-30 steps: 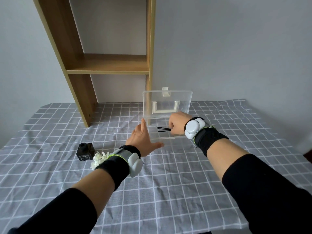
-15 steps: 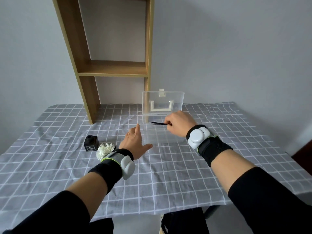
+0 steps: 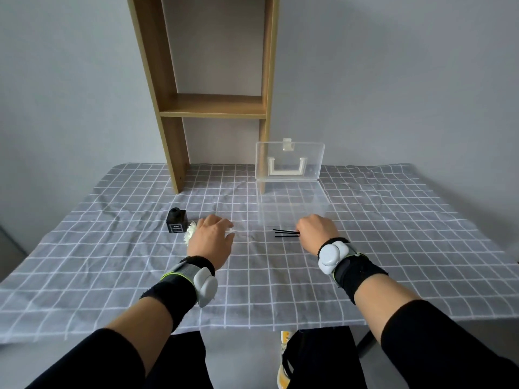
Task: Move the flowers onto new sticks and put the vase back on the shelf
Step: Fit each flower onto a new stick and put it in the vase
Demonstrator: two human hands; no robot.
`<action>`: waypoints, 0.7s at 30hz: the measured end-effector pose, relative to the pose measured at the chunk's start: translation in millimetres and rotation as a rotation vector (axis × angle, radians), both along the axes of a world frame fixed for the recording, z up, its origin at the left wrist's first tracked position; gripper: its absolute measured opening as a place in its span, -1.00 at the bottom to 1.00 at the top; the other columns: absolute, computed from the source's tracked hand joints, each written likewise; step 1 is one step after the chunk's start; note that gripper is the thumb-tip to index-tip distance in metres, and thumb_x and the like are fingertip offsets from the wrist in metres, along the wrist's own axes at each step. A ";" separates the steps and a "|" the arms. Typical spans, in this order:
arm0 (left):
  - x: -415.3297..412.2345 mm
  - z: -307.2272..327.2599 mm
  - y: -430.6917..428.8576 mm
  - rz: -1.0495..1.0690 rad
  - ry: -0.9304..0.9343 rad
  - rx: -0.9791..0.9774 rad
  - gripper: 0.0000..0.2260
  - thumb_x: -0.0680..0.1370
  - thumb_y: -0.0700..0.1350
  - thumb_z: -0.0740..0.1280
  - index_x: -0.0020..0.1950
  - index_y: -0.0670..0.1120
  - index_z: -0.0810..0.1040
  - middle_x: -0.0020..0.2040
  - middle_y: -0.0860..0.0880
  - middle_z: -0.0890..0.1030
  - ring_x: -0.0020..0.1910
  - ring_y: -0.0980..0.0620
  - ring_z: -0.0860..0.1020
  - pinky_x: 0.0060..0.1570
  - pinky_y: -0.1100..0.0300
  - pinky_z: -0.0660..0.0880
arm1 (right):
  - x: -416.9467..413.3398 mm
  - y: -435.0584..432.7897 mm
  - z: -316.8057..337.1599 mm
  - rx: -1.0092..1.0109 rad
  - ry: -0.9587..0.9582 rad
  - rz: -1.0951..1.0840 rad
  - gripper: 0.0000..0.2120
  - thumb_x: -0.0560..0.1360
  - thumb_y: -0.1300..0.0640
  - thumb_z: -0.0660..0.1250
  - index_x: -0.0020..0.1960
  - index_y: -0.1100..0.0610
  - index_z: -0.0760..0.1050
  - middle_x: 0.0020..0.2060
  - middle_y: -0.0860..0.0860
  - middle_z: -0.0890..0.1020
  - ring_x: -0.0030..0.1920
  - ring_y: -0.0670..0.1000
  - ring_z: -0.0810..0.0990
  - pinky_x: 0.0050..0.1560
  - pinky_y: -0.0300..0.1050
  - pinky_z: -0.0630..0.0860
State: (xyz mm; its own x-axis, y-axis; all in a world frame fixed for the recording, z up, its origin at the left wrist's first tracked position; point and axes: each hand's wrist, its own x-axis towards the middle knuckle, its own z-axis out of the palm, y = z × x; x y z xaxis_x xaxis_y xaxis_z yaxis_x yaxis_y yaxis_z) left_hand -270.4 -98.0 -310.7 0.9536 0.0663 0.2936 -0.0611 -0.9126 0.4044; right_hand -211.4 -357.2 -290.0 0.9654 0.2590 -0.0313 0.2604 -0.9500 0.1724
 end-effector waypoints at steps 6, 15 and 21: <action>-3.4 -3.2 29.5 0.214 0.038 -0.073 -0.69 0.56 0.00 0.37 0.28 -0.05 0.54 0.22 -0.16 0.44 0.25 -0.20 0.39 0.12 -0.06 0.49 | -1.3 5.1 -0.4 -0.073 -0.007 0.017 -0.77 0.42 0.43 0.25 -0.16 0.16 0.58 -0.32 0.07 0.50 -0.29 0.19 0.47 -0.25 -0.08 0.42; -10.0 -21.4 53.0 0.317 0.168 -0.124 -0.62 0.58 -0.01 0.39 0.28 -0.17 0.41 0.28 -0.25 0.45 0.28 -0.27 0.40 0.21 -0.12 0.42 | -6.0 13.2 2.2 -0.100 -0.086 0.057 -0.73 0.42 0.46 0.22 -0.16 0.14 0.57 -0.39 0.04 0.45 -0.31 0.16 0.45 -0.25 -0.07 0.37; -7.7 -18.5 59.4 0.326 0.040 -0.161 -0.89 0.60 -0.23 0.27 0.12 -0.18 0.49 0.15 -0.25 0.54 0.02 -0.26 0.55 -0.07 -0.02 0.44 | -6.5 22.3 -1.0 0.184 -0.093 0.025 -0.76 0.51 0.37 0.23 -0.04 0.15 0.64 -0.21 0.09 0.68 -0.26 0.16 0.56 -0.26 -0.09 0.45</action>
